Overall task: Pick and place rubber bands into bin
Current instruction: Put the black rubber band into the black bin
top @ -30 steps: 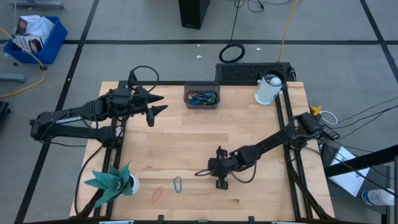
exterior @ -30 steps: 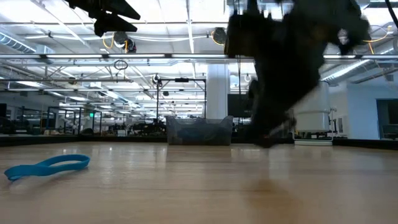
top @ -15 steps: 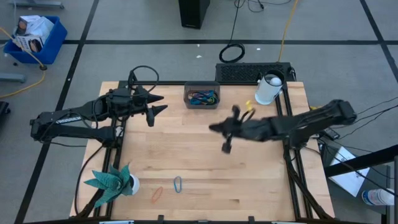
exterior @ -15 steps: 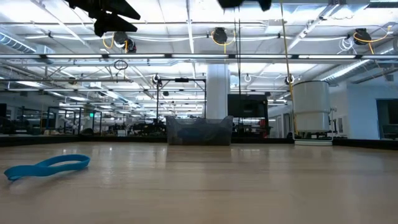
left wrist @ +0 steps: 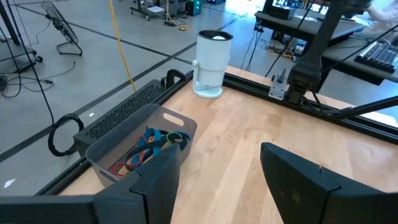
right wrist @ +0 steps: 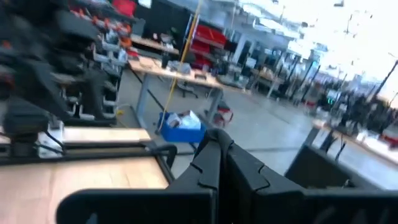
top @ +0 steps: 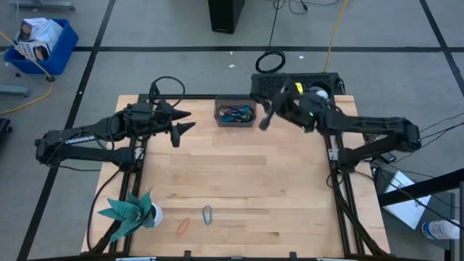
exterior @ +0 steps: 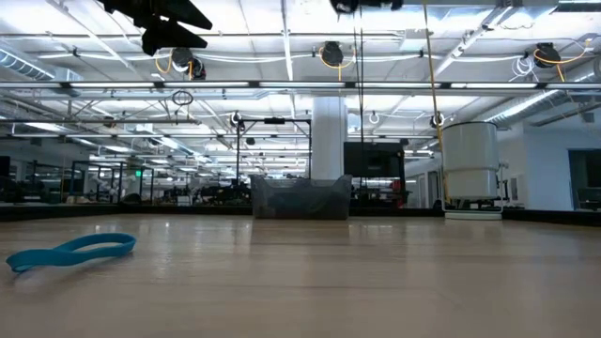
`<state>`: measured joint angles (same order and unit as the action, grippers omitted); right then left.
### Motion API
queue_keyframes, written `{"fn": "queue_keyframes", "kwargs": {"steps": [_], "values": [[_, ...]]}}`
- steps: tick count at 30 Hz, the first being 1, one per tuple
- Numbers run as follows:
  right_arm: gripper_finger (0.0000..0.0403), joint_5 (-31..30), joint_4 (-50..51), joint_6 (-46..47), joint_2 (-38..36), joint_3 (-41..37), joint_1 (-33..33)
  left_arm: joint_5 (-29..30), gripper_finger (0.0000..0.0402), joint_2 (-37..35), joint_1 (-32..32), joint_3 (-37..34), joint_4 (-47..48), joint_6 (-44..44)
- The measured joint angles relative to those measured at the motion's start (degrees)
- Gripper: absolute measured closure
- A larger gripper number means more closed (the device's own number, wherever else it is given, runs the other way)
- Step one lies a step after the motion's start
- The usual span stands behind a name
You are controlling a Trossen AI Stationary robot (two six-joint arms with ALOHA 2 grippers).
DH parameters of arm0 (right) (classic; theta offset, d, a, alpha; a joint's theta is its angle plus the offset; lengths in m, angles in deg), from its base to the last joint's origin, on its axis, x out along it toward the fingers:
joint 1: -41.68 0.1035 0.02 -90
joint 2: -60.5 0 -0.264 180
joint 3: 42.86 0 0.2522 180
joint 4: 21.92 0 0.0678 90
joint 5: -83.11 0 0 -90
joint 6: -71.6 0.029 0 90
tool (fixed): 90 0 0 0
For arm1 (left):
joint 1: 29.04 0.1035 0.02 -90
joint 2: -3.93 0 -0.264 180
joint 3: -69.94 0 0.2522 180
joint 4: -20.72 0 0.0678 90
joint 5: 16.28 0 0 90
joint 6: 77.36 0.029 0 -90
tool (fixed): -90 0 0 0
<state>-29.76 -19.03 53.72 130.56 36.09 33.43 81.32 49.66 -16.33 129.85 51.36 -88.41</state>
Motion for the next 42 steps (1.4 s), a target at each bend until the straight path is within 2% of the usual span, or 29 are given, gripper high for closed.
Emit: {"fn": "queue_keyframes", "kwargs": {"steps": [7,9,15,20,26,32,42], "values": [[0.0399,14.59,-0.29,4.82,6.42,0.00,-10.72,0.00,0.0172,0.00,0.00,0.00,0.00,0.02],[0.0399,17.00,-0.50,5.56,9.20,0.00,-12.63,0.00,0.0172,0.00,0.00,0.00,-0.02,-0.15],[0.0399,17.29,-0.54,6.12,18.21,0.00,-16.34,0.02,0.0172,0.00,0.00,0.00,-0.02,-1.11],[0.0399,20.26,-1.02,6.72,25.38,0.00,-18.66,0.01,0.0172,0.00,0.00,0.00,0.00,-1.11],[0.0399,20.24,-0.47,8.72,31.39,0.00,-20.31,0.00,0.0172,0.00,0.00,0.00,0.00,-1.14],[0.0399,20.21,1.02,9.87,34.14,0.00,-20.67,0.03,0.0172,0.00,0.00,0.00,0.00,0.28],[0.0399,20.19,6.53,12.71,34.15,0.00,-21.09,0.57,0.0172,0.00,0.02,0.00,-0.04,0.83]]}}
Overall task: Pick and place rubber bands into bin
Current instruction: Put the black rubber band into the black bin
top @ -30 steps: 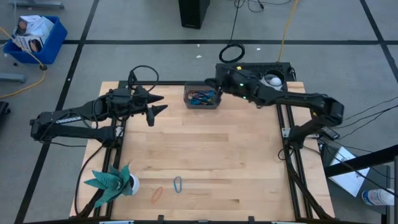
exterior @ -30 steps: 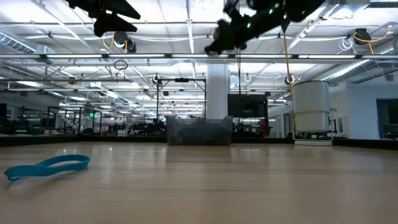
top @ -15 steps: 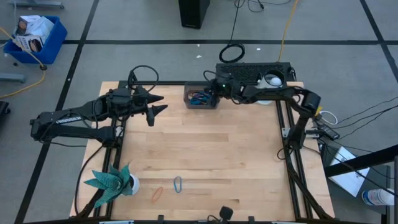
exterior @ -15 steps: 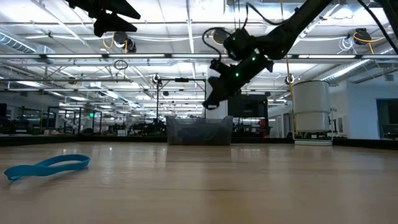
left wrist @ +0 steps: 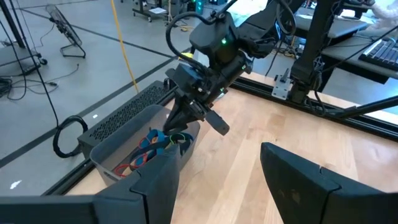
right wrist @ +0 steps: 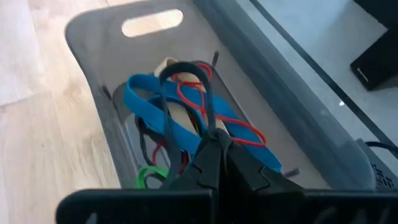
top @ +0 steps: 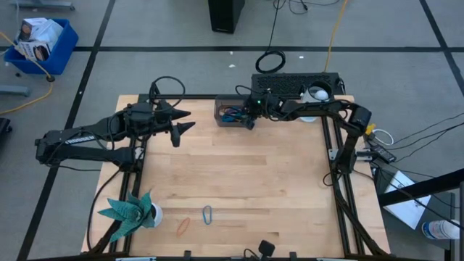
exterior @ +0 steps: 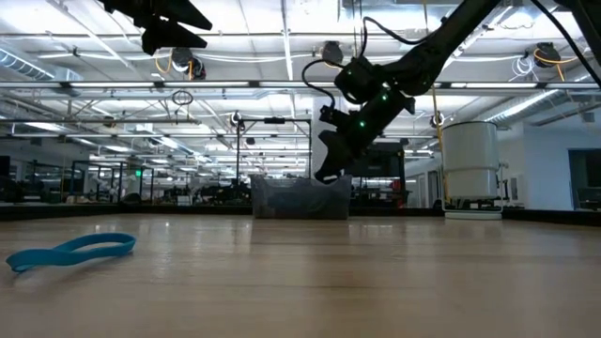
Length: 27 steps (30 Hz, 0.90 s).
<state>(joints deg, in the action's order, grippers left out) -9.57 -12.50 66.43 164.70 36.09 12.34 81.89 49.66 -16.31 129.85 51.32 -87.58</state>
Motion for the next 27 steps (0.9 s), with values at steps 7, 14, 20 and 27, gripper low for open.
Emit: {"fn": "queue_keyframes", "kwargs": {"steps": [7,14,20,27], "values": [[0.0398,-0.02,-0.10,-0.08,0.00,0.00,0.09,-0.02,0.0172,0.00,-0.02,0.00,0.00,0.00],[0.0395,-0.10,-1.08,-0.16,0.00,0.00,0.17,-0.02,0.0172,0.00,-0.02,0.00,0.02,-0.02],[0.0353,-0.15,-1.02,-0.11,0.00,0.00,0.17,-0.02,0.0172,0.00,-0.01,0.00,0.02,-0.04],[0.0294,-0.17,-1.04,-0.02,0.00,0.00,0.17,-0.04,0.0172,0.00,-0.02,0.00,0.02,-0.07]]}}
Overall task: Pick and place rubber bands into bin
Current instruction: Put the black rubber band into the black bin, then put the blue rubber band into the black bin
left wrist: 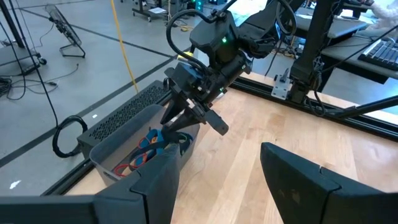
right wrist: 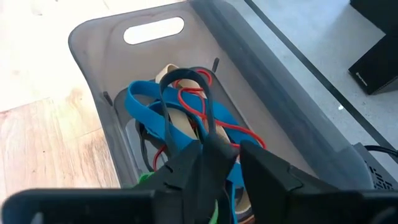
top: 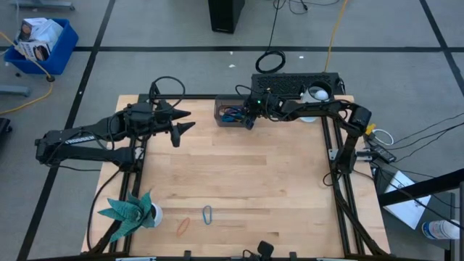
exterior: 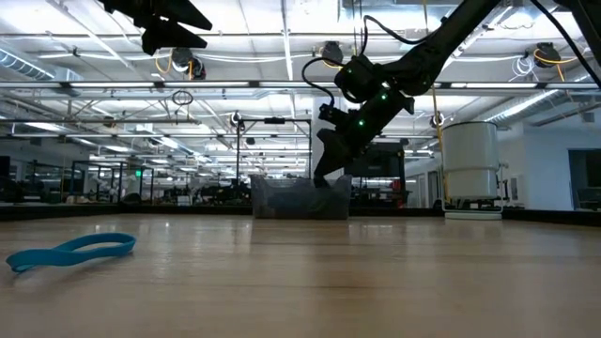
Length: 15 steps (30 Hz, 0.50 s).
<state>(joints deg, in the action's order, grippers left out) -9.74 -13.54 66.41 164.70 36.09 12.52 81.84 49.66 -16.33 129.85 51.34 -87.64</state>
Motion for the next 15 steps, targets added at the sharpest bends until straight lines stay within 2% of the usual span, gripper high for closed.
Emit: {"fn": "queue_keyframes", "kwargs": {"steps": [9,15], "values": [[0.0263,-0.01,0.02,0.02,-1.01,0.00,0.04,0.00,0.0172,0.00,0.00,0.00,0.02,-0.02],[0.0262,0.04,0.56,0.03,-9.64,0.00,0.66,-0.06,0.0172,0.00,0.00,0.00,-0.39,-0.97]]}}
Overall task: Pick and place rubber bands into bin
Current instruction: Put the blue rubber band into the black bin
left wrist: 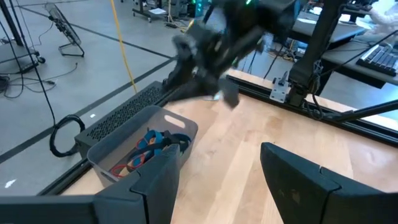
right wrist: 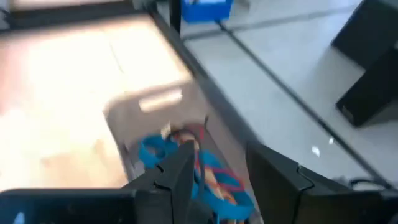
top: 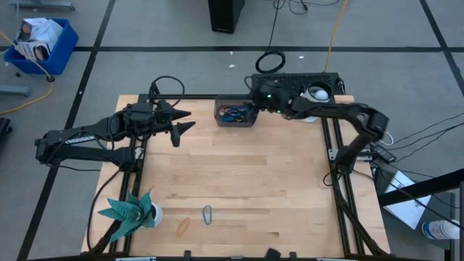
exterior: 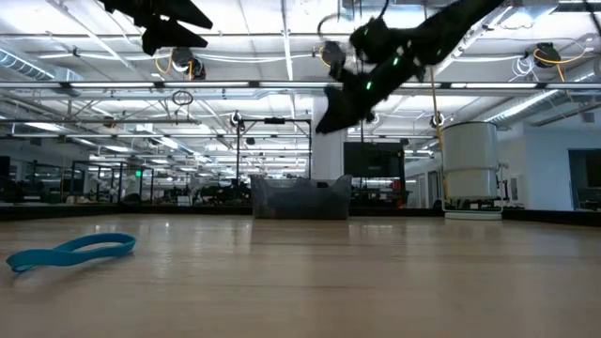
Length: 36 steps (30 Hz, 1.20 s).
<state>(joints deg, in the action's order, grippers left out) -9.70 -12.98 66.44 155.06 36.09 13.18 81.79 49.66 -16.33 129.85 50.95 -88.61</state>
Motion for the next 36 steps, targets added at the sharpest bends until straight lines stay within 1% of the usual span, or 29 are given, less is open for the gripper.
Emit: {"fn": "queue_keyframes", "kwargs": {"steps": [3,6,8,10,12,16,18,20,24,27,29,34,36], "values": [[0.0261,0.03,2.48,-0.45,-6.66,0.00,1.70,-1.21,0.0172,0.00,0.02,0.00,0.00,-0.73],[0.0261,0.09,7.09,-1.70,-13.58,0.00,3.99,-3.54,0.0172,0.00,0.01,0.00,-0.16,-0.86],[0.0261,0.11,9.92,-1.84,-17.92,-0.26,5.66,-3.71,0.0172,0.00,0.00,0.00,-0.26,-0.86],[0.0261,0.09,11.37,-1.89,-22.57,-1.68,7.29,-3.77,0.0172,0.00,0.02,0.00,-0.24,-0.60],[0.0261,0.06,11.92,-1.89,-26.97,-3.52,8.78,-5.07,0.0172,0.00,0.02,0.00,-0.49,0.72],[0.0261,-0.01,11.97,-1.63,-34.92,-7.97,10.75,-12.37,0.0172,0.36,-0.52,0.00,-5.66,6.67],[0.0261,-0.08,11.38,-1.48,-37.98,-10.29,11.08,-14.79,0.0177,1.85,-2.34,0.16,-8.98,11.28],[0.0261,-0.20,9.80,0.05,-40.07,-12.81,11.04,-16.14,0.0188,4.57,-4.14,1.34,-9.42,15.10],[0.0261,-0.31,5.39,3.97,-42.55,-17.52,11.01,-16.10,0.0217,12.33,-7.72,5.94,-3.20,16.79],[0.0261,-0.31,2.63,4.49,-43.31,-20.26,11.01,-15.90,0.0237,18.60,-10.42,10.39,4.61,16.56],[0.0261,-0.31,2.53,4.51,-43.36,-21.09,11.01,-15.63,0.0248,22.53,-12.25,13.45,9.51,15.74],[0.0261,-0.31,2.46,4.51,-43.34,-21.99,10.99,-15.21,0.0263,31.20,-17.28,19.17,20.68,15.46],[0.0261,-0.31,2.48,4.49,-43.34,-22.10,10.99,-15.11,0.0263,34.46,-19.05,20.49,23.22,15.39]]}}
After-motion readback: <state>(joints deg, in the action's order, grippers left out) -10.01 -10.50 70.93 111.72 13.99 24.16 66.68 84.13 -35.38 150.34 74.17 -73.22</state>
